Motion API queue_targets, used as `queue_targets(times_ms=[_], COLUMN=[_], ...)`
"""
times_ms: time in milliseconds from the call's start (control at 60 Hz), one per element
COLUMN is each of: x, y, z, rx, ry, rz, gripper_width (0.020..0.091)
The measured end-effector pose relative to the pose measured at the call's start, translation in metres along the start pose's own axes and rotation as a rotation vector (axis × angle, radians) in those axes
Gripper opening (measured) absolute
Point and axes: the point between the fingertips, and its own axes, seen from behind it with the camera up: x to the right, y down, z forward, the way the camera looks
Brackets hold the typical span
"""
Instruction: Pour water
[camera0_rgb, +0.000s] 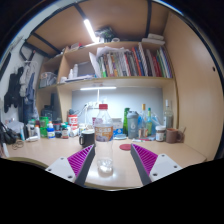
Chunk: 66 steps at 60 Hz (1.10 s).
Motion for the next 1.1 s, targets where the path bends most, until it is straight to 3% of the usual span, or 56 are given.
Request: queue_targets(times_ms=[467,550,583,600,883,1100], x=[-0.027,-0.030,-0.028,-0.027,-0.032,-0.005], y=[0.015,0.014,0.014,0.014,0.011,-0.026], z=[0.142,0.159,0.163,0.165,0.182,0.219], rx=[-0.006,0.008,0.007,0.006,0.052,0.038], ry=[0.093,0.084,0.092,0.096,0.097,0.125], rz=[-0.082,-0.070,-0.057,-0.049,-0.037,-0.181], gripper_width=[0.0793,0.0719,0.0607,0.0584,0.0465,0.0464])
